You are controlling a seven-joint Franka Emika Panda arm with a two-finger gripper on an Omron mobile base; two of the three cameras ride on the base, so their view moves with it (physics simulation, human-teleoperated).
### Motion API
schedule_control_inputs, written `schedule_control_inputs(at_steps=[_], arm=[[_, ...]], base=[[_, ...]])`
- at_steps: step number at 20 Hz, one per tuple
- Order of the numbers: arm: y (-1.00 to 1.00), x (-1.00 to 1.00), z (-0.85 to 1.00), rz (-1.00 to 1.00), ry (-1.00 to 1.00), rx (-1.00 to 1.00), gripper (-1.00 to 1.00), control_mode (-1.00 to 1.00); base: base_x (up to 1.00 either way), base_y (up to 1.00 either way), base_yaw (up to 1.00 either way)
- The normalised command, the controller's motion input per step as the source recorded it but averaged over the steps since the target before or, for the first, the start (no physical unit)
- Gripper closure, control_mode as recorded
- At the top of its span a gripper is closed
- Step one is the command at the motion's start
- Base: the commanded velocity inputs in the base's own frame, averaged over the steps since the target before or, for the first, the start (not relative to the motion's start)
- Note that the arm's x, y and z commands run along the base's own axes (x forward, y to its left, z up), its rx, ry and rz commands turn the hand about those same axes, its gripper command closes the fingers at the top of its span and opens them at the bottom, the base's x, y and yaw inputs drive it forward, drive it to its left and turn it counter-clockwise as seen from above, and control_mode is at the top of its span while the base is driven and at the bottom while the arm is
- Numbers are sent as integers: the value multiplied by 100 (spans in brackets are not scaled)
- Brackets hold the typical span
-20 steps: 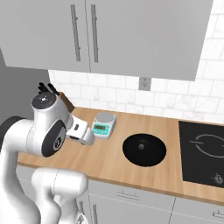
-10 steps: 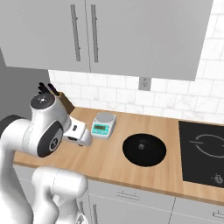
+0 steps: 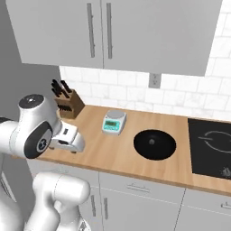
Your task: Grab a lemon wedge from the fridge and one ice cube from the ice bowl, and put them in the glass of lemonade.
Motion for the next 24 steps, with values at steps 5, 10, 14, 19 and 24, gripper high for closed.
schedule_control_inputs(at_steps=[5, 10, 14, 19, 24], arm=[[0, 0, 0, 0, 0, 0, -100, 100], [0, 0, 0, 0, 0, 0, -100, 100], [0, 0, 0, 0, 0, 0, -100, 100], [0, 0, 0, 0, 0, 0, -100, 100], [0, 0, 0, 0, 0, 0, -100, 100]], base=[[-99, 40, 6], [-30, 94, 1], [-1, 100, 0], [-26, 100, 0], [-81, 100, 0]])
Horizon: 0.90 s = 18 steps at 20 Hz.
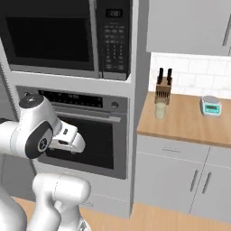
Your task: Grab a lemon wedge from the fridge and one ice cube from the ice bowl, and put them in the glass of lemonade.
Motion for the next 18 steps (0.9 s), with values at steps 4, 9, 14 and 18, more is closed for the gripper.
schedule_control_inputs(at_steps=[4, 9, 14, 18], arm=[[0, 0, 0, 0, 0, 0, -100, 100], [0, 0, 0, 0, 0, 0, -100, 100], [0, 0, 0, 0, 0, 0, -100, 100], [0, 0, 0, 0, 0, 0, -100, 100]], base=[[-87, 100, 0], [-21, 100, 0], [0, 100, 0], [0, 100, 0]])
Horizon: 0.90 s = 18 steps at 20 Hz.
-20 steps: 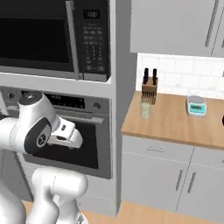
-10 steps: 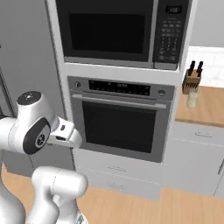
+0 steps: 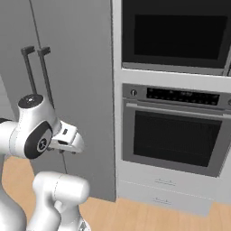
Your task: Grab a lemon wedge from the fridge and one ice cube from the ice bowl, and put them in the glass of lemonade.
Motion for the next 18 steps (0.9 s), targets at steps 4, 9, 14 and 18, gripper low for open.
schedule_control_inputs(at_steps=[4, 9, 14, 18], arm=[[0, 0, 0, 0, 0, 0, -100, 100], [0, 0, 0, 0, 0, 0, -100, 100], [0, 0, 0, 0, 0, 0, -100, 100], [0, 0, 0, 0, 0, 0, -100, 100]], base=[[0, 100, -1], [0, 100, -1], [1, 77, -4], [13, 8, -7]])
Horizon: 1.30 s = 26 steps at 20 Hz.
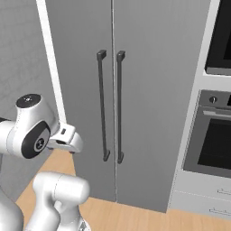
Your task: Grab a lemon wedge from the fridge and one ice cube from the ice bowl, and put them in the glass of lemonade.
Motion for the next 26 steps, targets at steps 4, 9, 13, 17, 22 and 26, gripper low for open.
schedule_control_inputs(at_steps=[4, 9, 13, 17, 22, 26], arm=[[0, 0, 0, 0, 0, 0, -100, 100], [0, 0, 0, 0, 0, 0, -100, 100], [0, 0, 0, 0, 0, 0, -100, 100], [0, 0, 0, 0, 0, 0, -100, 100], [0, 0, 0, 0, 0, 0, -100, 100], [0, 2, 0, 0, 0, 0, -100, -100]], base=[[0, -13, 0], [0, -21, 0], [0, -27, 0], [0, -33, 0], [2, -14, 0], [8, 0, 0]])
